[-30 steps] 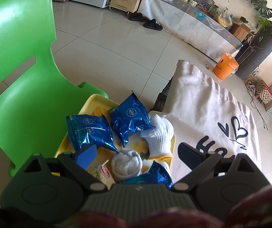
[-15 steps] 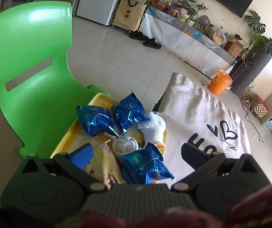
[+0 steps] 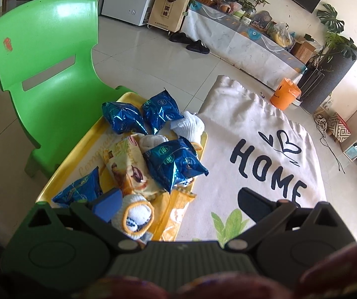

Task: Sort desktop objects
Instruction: 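Move both open tools back from the tray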

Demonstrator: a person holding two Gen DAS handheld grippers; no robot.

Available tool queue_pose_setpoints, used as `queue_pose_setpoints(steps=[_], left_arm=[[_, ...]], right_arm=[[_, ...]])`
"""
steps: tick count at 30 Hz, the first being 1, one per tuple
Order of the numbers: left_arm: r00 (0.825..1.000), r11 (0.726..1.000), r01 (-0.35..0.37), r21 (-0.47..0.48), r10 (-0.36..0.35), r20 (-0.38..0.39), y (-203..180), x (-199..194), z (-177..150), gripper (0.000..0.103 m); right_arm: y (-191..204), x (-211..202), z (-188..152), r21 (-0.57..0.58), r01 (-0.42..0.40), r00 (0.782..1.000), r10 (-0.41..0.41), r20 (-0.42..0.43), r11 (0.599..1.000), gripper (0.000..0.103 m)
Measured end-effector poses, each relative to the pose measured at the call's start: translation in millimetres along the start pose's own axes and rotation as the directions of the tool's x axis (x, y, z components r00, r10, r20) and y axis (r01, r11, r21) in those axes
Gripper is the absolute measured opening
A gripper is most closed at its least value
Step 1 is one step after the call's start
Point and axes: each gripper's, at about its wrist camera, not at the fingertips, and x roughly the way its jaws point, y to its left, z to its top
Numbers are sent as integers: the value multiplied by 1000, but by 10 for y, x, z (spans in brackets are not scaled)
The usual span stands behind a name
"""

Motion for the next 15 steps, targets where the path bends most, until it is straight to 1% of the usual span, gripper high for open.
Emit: queue_pose_setpoints(steps=[6,10,15], left_arm=[[1000,999,-4,34,5,-14,-123,-163,-242,102],[999,998,2,59,1,-45,-210,-209,-425,103],[998,996,-9,86,15,-66,-271,-251,-592,102]], right_arm=[[-128,-31,-4,41,21,1000,-21,3,999,89],[-188,-23,-15,56,53,999,-53,-2,997,89],[-236,-21,-30,80,40,999,-39,-15,996,90]])
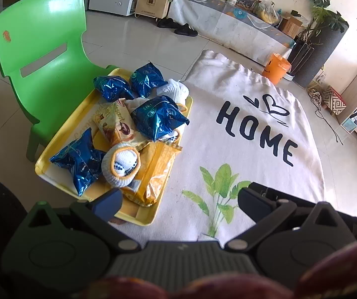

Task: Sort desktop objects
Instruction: 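Move both open tools back from the tray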

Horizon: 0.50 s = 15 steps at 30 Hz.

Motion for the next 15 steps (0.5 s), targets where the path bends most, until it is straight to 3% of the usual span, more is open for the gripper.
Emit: queue_pose_setpoints(steps=[4,15], left_arm=[[1000,1000,-12,-3,12,-9,-5,-19,-57,103],[991,991,-122,58,125,-46,-128,29,-182,103]], right_arm=[[17,1,-20,-17,4,1000,-4,1,1000,90],[47,-45,-40,-63,-9,1000,9,6,998,90]])
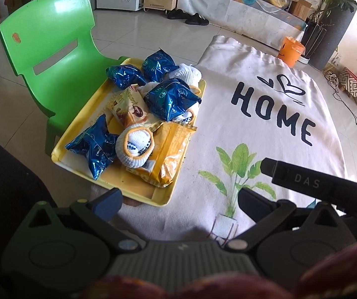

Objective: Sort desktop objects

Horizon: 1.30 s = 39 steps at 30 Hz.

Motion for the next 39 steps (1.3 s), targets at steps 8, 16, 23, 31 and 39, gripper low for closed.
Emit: queue_pose_setpoints(steps=[8,16,23,31,39], left_arm=[[999,998,-40,50,42,-22,-105,34,-103,103],[996,997,-64,49,66,-52,-128,86,-164,103],[992,994,-94,48,98,-75,-107,136,-183,103],[992,994,-99,43,102,-77,-91,96,-188,103],[988,990,-138,19,139,-69,-39,64,-184,103]], right_arm=[[32,-8,-5,-23,-8,1000,8,5,1000,90],[-3,-7,-9,0,-6,1000,6,3,1000,90],[-1,-6,-11,-5,-9,1000,9,3,1000,90],[20,-2,-31,-19,-21,1000,21,-8,1000,90],[142,3,-55,-75,-54,999,53,-11,996,90]])
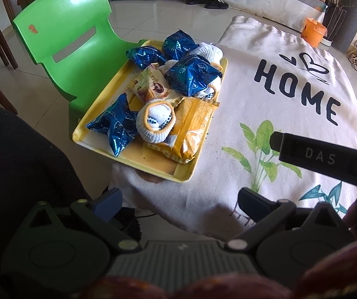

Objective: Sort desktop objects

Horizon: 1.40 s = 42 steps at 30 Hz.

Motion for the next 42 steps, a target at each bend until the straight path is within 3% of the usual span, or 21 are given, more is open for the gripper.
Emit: queue_pose_setpoints(steps=[14,42], left_arm=[[996,996,-83,16,84,-26,12,73,-34,103],[995,996,-91,11,92,-42,60,115,-35,103]], right_arm=[[74,63,-21,-36,5,1000,-6,-16,999,90],[162,151,-42,-68,0,999,-3,-37,998,90]])
